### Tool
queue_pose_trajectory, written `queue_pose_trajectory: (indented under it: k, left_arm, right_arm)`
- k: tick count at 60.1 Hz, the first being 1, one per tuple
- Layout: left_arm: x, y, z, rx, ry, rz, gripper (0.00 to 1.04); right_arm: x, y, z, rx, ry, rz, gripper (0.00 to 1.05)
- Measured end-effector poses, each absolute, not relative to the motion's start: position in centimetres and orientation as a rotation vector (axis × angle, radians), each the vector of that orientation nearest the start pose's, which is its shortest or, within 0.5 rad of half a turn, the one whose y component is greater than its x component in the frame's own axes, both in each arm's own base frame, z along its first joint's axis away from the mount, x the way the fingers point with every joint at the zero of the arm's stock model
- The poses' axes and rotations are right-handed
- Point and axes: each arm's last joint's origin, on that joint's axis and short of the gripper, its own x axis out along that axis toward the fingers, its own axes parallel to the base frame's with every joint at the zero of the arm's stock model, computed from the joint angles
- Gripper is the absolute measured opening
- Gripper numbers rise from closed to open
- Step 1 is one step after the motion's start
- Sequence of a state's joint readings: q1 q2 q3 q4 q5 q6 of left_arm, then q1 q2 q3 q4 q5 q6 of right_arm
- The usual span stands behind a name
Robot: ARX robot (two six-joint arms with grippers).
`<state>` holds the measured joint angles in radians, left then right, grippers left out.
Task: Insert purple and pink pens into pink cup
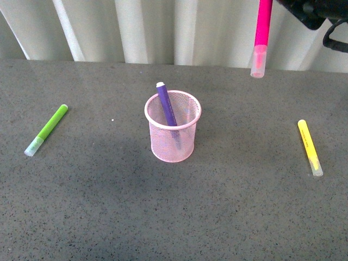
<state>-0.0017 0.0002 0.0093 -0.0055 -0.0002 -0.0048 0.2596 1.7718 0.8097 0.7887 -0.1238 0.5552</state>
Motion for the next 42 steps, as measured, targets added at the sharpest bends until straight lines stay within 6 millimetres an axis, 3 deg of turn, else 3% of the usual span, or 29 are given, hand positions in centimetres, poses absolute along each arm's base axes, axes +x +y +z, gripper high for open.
queue_pose_trajectory:
  k: [21,42]
  left_arm:
    - [9.7,0.0,16.6,-0.005,-0.004,-0.002,0.98]
    - [9.7,0.0,16.6,-0.005,-0.004,-0.002,0.98]
  right_arm:
    - [31.8,10.1,16.5,0.431,-0.041,0.568,0.12]
    - [31.7,10.3,16.2,0.419,-0.049,0.593,0.12]
